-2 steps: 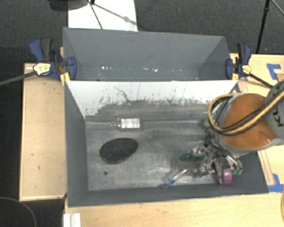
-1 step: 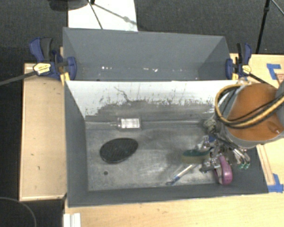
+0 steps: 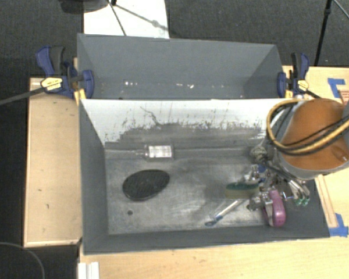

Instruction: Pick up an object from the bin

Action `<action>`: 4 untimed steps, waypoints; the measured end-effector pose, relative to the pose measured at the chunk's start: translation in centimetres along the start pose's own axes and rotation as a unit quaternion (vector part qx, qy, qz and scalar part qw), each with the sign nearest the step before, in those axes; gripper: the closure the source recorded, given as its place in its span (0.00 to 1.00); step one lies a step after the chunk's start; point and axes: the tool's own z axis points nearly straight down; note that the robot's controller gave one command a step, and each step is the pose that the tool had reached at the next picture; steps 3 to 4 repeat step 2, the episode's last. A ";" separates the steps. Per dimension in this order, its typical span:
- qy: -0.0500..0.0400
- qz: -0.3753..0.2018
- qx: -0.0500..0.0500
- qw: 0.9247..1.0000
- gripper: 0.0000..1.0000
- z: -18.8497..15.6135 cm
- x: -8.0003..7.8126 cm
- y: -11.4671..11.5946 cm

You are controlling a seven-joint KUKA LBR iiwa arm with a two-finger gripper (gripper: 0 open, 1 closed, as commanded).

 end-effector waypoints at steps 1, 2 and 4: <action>0.000 0.001 0.000 1.000 1.00 -2.1 -0.1 0.0; 0.000 0.002 0.000 1.000 1.00 -4.9 -0.3 0.0; 0.000 0.002 0.000 1.000 1.00 -4.9 -0.3 0.0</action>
Offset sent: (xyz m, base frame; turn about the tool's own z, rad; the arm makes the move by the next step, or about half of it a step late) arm 0.0000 0.0000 0.0200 0.0000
